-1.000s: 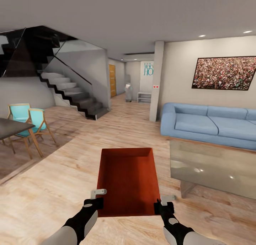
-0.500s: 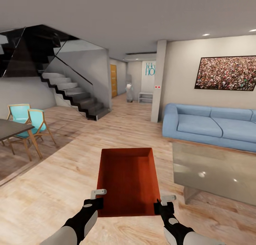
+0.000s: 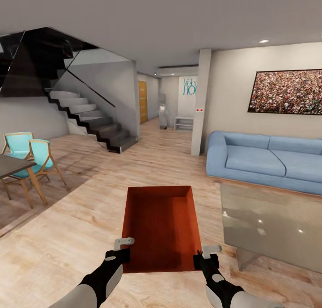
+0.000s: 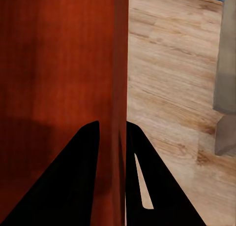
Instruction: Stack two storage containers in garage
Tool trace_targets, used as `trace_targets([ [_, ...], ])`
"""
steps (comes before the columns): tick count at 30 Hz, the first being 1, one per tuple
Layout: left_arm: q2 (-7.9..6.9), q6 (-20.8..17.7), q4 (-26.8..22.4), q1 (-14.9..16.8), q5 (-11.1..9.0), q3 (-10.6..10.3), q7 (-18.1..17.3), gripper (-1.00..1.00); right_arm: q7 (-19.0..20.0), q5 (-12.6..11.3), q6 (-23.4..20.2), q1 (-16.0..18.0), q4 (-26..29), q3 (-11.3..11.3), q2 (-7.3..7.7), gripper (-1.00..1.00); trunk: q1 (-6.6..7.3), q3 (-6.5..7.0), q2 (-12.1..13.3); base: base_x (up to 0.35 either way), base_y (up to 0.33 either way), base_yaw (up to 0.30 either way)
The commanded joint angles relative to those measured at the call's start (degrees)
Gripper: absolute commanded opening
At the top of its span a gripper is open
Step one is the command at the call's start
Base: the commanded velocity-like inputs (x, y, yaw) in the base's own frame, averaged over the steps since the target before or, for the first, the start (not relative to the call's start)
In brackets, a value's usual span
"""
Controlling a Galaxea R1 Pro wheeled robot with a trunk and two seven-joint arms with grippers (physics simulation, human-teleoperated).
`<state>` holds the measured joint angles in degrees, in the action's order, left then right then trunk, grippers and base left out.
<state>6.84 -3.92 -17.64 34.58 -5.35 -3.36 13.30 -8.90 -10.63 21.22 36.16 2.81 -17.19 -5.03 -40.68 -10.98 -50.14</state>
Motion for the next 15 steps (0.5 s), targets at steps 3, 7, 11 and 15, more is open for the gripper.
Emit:
trace_targets([
  [3,-0.05,-0.39,-0.20,0.04,0.07,0.72,0.68,-1.00,-0.86,-1.67,0.53,0.05,-0.08,1.90,0.02,-1.00,-0.04,-0.08,-0.05,0.321,0.000,0.007],
  [7,-0.07,-0.39,-0.20,0.05,0.07,0.72,0.68,-1.00,-0.86,-1.67,0.49,0.05,-0.08,1.90,0.02,-1.00,-0.04,-0.08,-0.05,0.321,0.000,0.247],
  [11,-0.07,-0.39,-0.20,0.05,0.07,0.72,0.68,-1.00,-0.86,-1.67,0.49,0.05,-0.08,1.90,0.02,-1.00,-0.04,-0.08,-0.05,0.321,0.000,0.291],
  [15,-0.07,-0.39,-0.20,0.04,0.07,0.72,0.68,-1.00,-0.86,-1.67,0.48,0.05,-0.08,1.90,-0.02,-1.00,-0.04,-0.08,-0.05,0.321,0.000,0.293],
])
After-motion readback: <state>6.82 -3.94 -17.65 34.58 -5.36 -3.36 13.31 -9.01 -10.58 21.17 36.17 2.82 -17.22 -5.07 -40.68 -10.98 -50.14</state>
